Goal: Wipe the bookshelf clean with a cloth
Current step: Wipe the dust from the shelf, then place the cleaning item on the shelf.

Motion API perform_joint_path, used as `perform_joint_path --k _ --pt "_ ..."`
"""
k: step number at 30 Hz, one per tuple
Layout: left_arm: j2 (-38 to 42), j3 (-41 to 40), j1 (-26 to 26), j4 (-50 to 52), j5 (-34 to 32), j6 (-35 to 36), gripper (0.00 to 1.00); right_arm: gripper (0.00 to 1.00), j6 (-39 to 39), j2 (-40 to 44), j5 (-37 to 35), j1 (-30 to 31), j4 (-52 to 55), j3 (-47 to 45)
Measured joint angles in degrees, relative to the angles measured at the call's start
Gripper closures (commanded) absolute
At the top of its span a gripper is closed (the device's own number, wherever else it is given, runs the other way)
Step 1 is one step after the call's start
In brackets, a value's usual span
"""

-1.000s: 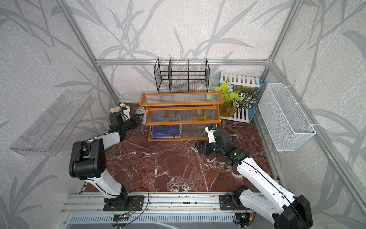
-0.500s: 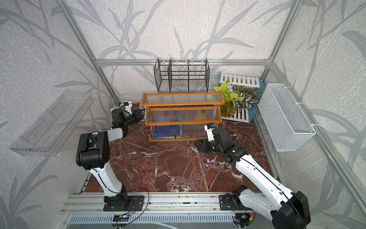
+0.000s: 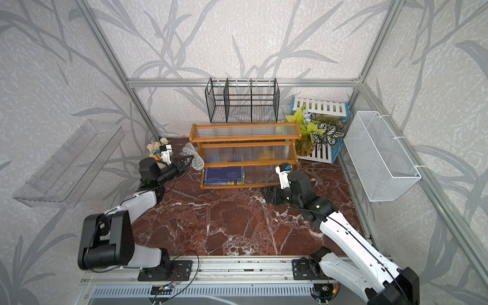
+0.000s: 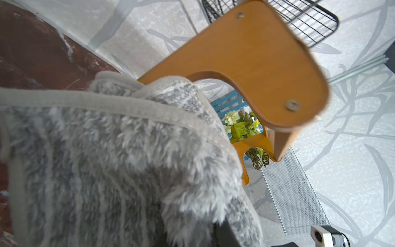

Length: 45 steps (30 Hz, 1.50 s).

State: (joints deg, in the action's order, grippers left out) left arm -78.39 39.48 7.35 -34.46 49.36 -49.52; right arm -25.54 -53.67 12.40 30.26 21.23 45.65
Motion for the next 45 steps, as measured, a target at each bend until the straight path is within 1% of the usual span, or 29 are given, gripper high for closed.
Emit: perform_joint_path --k 5,7,9,15,18,22,27,29,32,33,34,37,40,44,45 --pt "9.1 -1.4 -1.8 6.3 -1.3 3.2 0.79 0.17 -0.2 1.1 1.5 0.0 -0.1 -0.5" --pt "11.3 -1.2 -4.3 9.8 -3.2 5.9 0.79 0.17 -0.4 1.4 2.2 0.0 -0.2 -0.5" --pt "11.5 -0.8 -7.0 12.2 -4.7 7.7 0.79 0.17 -0.5 1.7 2.7 0.0 -0.2 -0.5" --pt "7.0 1.7 -14.5 17.4 -10.8 11.9 0.79 0.17 -0.8 5.2 3.1 0.0 0.1 -1.8" --pt "3.4 5.2 -17.7 20.4 -15.5 14.1 0.78 0.17 -0.9 7.0 3.1 0.0 0.2 -2.4" --pt "-1.0 12.0 -21.6 24.9 -23.3 17.0 0.78 0.17 -1.0 8.4 3.1 0.0 0.6 -3.0" --pt "-5.5 18.4 -25.1 28.3 -30.6 20.0 0.71 0.17 -1.2 8.8 3.1 0.0 0.9 -3.8" --pt "-7.5 19.9 -25.9 28.9 -31.8 20.8 0.66 0.17 -1.3 8.8 3.2 0.0 1.0 -4.0" --pt "-10.1 21.1 -26.6 30.7 -32.6 22.0 0.49 0.17 -1.4 8.8 3.6 0.0 1.0 -4.0" --pt "-11.2 21.3 -26.6 30.9 -32.9 22.1 0.41 0.17 -1.4 8.8 3.8 0.0 1.0 -4.0" --pt "-11.8 21.3 -26.5 30.0 -32.6 22.2 0.35 0.17 -1.4 8.8 4.0 0.0 1.0 -4.0" --pt "-11.0 21.3 -26.8 30.0 -32.2 22.0 0.22 0.17 -1.3 8.8 4.8 0.0 1.0 -4.1" --pt "-10.0 21.0 -26.7 30.2 -32.2 21.9 0.12 0.17 -1.2 8.7 6.1 0.0 0.9 -4.2" --pt "-7.3 19.4 -26.0 31.2 -33.8 21.8 0.01 0.16 -0.9 7.4 8.1 0.0 -0.5 -4.4" --pt "-6.7 19.1 -26.0 31.7 -34.4 21.9 0.00 0.16 -0.8 7.1 8.3 0.0 -0.8 -4.5"
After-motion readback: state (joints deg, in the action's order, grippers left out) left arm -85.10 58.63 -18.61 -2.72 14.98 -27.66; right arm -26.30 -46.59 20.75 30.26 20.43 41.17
